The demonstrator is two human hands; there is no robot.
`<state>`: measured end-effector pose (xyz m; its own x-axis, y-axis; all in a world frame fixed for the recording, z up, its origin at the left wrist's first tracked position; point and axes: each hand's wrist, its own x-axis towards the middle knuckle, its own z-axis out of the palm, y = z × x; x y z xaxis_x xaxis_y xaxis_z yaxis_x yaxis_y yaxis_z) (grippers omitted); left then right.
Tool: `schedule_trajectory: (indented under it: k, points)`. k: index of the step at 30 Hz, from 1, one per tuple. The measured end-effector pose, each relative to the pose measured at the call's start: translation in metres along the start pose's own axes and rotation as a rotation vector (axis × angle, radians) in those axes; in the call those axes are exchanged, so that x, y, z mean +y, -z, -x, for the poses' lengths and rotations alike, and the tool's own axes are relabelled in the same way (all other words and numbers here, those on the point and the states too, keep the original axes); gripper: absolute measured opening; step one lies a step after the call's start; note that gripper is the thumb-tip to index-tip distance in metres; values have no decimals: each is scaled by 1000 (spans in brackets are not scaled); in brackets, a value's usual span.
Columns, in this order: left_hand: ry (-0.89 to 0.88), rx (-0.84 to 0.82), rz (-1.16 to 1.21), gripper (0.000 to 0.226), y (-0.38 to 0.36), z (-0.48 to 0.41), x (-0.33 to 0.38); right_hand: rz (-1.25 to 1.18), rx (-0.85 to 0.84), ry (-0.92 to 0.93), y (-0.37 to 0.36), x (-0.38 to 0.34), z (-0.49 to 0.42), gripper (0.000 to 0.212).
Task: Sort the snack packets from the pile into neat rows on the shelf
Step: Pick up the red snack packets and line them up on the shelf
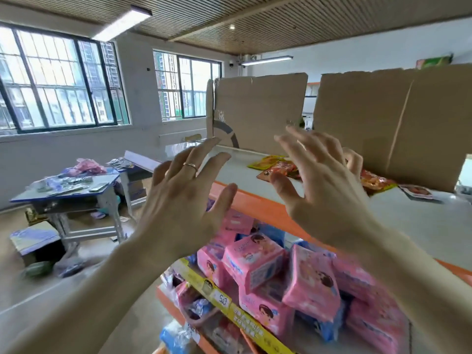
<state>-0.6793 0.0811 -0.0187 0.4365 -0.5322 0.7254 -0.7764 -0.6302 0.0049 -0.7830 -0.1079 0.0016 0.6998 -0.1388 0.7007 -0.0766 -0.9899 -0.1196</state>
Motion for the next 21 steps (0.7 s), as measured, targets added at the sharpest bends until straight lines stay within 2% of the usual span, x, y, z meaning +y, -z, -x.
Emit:
schedule_trajectory:
  k: [4,11,16,18,21]
  points:
    - [-64,-5,41,56,-36,-34,-9,61,28,-92,-9,28,-23,62]
    - [-135,-8,88,53,-80,-89,-22,121,-68,-278,-35,53,-28,66]
    - [-221,-40,165,48,-108,-114,-19,235,-64,-284,-33,60,-31,63]
    - [-260,-37,180,48,-119,-126,-19,281,-59,-301,-30,60,-35,57]
    - [-309,-37,203,45,-134,-146,-24,285,-63,-356,-32,60,-46,37]
